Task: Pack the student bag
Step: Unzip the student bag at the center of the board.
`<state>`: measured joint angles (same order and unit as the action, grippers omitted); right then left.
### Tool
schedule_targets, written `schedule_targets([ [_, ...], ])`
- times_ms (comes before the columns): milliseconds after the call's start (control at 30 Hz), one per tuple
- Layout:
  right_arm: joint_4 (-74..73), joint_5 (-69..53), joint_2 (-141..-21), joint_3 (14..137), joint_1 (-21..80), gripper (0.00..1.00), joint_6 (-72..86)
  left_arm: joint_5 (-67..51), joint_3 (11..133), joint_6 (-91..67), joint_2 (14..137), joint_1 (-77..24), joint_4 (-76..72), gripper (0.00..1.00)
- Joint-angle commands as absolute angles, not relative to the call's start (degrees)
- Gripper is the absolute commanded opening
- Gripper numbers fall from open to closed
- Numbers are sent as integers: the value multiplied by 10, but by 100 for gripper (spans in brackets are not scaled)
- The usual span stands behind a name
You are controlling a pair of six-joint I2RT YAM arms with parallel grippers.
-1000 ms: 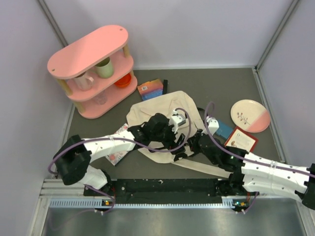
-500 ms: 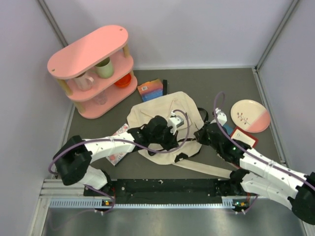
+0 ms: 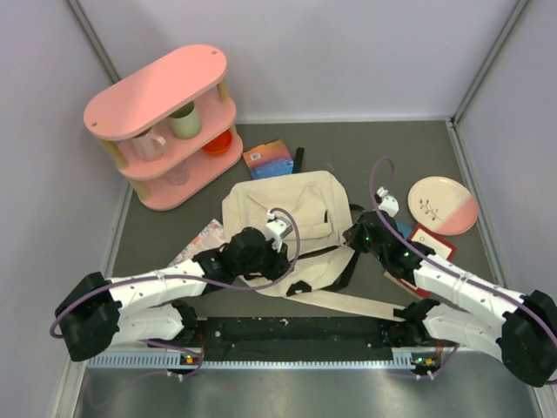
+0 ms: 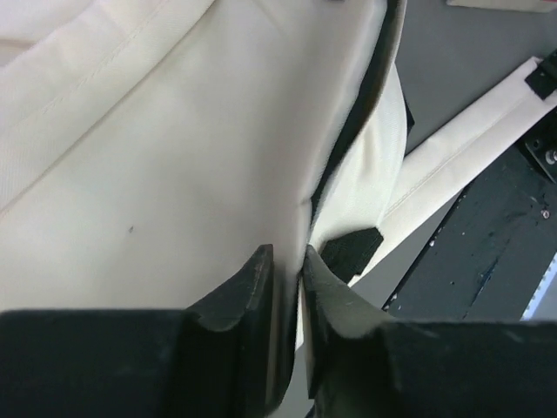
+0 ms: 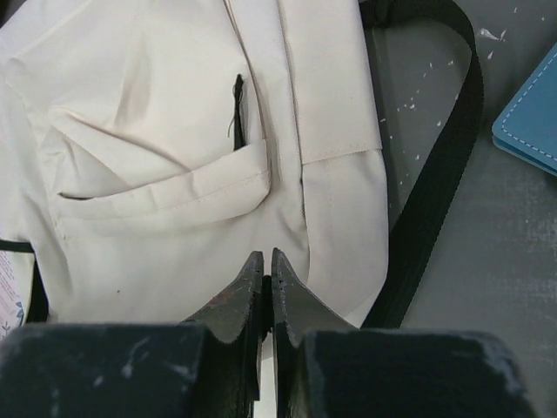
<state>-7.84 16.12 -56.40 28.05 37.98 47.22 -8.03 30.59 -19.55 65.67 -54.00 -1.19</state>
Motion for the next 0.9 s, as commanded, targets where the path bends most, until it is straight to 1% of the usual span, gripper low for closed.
schedule_targets([
  [0, -4, 160, -574, 277, 366, 0, 442, -37, 272, -230, 616, -540, 18, 42],
  [33, -4, 150, -572, 268, 366, 0, 433, -40, 279, -232, 612, -540, 22, 61],
  [133, 19, 114, -554, 253, 366, 0, 414, -54, 318, -220, 592, -540, 28, 85],
  [200, 27, 96, -537, 239, 366, 0, 396, -56, 352, -211, 591, -540, 23, 97],
  [233, 28, 77, -527, 236, 367, 0, 382, -56, 362, -200, 595, -540, 14, 99],
  [300, 26, 61, -516, 225, 367, 0, 375, -64, 397, -184, 606, -540, 4, 99],
  [400, 29, 44, -494, 205, 367, 0, 374, -100, 454, -157, 658, -540, -18, 99],
  [433, 26, 44, -487, 200, 367, 0, 379, -139, 469, -143, 697, -540, -18, 99],
  [500, 23, 44, -472, 187, 367, 0, 383, -178, 513, -127, 740, -540, -8, 99],
  [533, 22, 45, -467, 182, 367, 0, 395, -204, 527, -124, 783, -541, -2, 99],
  [600, 18, 47, -454, 166, 367, 0, 417, -256, 558, -128, 820, -541, 21, 99],
  [667, 6, 63, -445, 155, 367, 0, 433, -300, 570, -131, 864, -544, 17, 99],
  [733, 2, 92, -428, 139, 368, 0, 451, -315, 570, -136, 891, -550, 14, 99],
  [767, -23, 102, -422, 135, 368, 0, 457, -310, 564, -137, 896, -557, 11, 99],
  [867, -28, 114, -416, 130, 368, 0, 468, -290, 533, -142, 895, -563, -12, 99],
])
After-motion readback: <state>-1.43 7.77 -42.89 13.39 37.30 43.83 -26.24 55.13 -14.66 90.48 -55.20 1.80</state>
